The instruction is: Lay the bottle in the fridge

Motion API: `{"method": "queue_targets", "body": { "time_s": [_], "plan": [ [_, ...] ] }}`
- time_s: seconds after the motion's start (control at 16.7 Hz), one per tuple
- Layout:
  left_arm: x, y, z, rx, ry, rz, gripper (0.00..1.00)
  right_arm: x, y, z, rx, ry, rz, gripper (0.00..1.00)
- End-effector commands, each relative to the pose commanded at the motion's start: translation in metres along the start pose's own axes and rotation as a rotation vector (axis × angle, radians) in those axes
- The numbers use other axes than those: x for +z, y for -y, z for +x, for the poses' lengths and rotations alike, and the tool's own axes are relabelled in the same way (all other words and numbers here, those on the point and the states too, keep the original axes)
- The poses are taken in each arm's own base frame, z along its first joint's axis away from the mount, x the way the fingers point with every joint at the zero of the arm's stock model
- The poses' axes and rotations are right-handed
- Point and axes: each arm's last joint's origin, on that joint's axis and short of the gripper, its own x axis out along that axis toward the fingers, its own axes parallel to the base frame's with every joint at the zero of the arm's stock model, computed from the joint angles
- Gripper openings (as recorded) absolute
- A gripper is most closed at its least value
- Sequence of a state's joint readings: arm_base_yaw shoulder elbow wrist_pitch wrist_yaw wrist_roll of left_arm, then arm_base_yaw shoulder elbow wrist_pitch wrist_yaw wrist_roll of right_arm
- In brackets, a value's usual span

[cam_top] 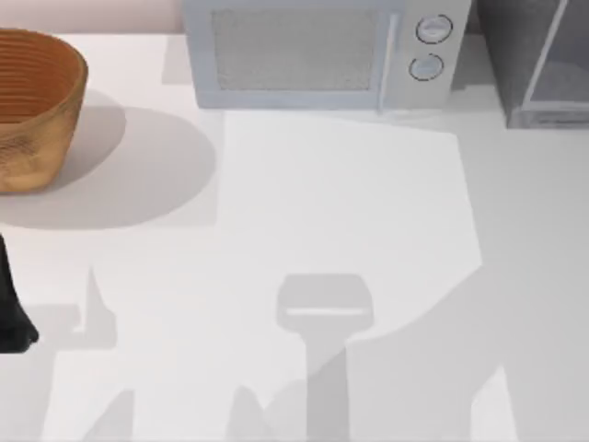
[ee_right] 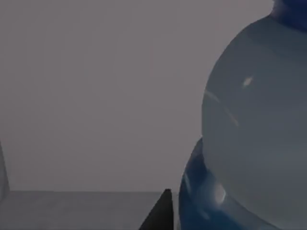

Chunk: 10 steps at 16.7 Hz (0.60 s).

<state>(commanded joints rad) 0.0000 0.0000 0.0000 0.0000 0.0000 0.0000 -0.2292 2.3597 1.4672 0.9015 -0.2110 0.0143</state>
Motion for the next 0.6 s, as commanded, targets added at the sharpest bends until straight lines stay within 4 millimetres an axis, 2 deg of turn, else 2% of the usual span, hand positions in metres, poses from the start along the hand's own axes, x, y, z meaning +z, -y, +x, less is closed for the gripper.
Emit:
{"method": "queue_targets", "body": {
  "time_s": [0.3, 0.6],
  "plan": [
    [0.0, 0.0, 0.0, 0.0, 0.0, 0.0, 1.0, -0.0039, -0.0018, 0.0037, 0.001, -0.014, 0.003, 0.01],
    [0.0, 0.0, 0.0, 0.0, 0.0, 0.0, 1.0, -0.0039, -0.0018, 0.0037, 0.001, -0.014, 0.003, 0.38]
  ]
}}
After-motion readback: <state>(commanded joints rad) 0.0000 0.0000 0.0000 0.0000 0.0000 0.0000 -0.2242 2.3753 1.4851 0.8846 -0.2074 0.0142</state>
